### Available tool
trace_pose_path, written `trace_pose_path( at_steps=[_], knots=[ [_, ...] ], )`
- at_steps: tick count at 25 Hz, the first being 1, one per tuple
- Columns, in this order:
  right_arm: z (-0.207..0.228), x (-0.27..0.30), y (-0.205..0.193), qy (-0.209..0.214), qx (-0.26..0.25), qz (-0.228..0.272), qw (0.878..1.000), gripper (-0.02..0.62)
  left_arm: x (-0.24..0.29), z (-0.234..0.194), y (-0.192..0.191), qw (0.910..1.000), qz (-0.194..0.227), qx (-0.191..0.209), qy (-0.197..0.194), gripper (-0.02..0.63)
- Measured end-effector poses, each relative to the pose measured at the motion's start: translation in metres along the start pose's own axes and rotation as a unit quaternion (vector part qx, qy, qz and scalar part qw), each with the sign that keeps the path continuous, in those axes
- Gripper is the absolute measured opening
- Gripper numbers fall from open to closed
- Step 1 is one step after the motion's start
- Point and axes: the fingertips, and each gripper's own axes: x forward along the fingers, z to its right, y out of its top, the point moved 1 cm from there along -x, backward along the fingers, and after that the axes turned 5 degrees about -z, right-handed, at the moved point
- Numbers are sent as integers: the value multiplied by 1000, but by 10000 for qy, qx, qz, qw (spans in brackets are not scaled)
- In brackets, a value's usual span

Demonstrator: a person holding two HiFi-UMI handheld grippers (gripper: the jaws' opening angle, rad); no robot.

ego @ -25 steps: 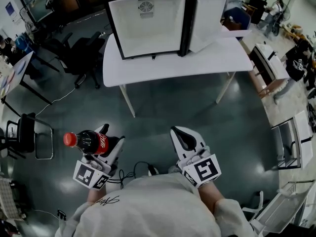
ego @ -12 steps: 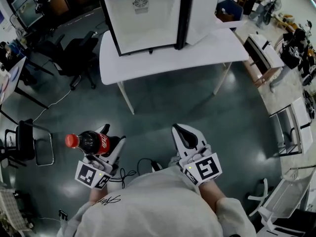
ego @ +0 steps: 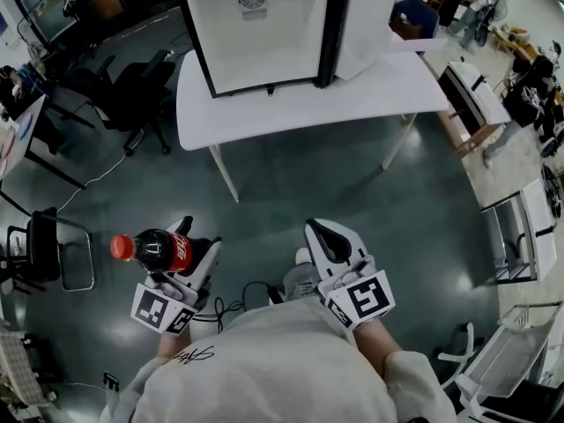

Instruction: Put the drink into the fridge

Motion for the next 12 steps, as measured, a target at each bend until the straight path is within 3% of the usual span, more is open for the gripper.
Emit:
trace_pose_path(
  at_steps=[12],
  knots=[
    [45, 47, 20, 375, -75, 116, 9992, 14, 51, -19, 16, 9996, 67, 170, 205, 268]
  ],
)
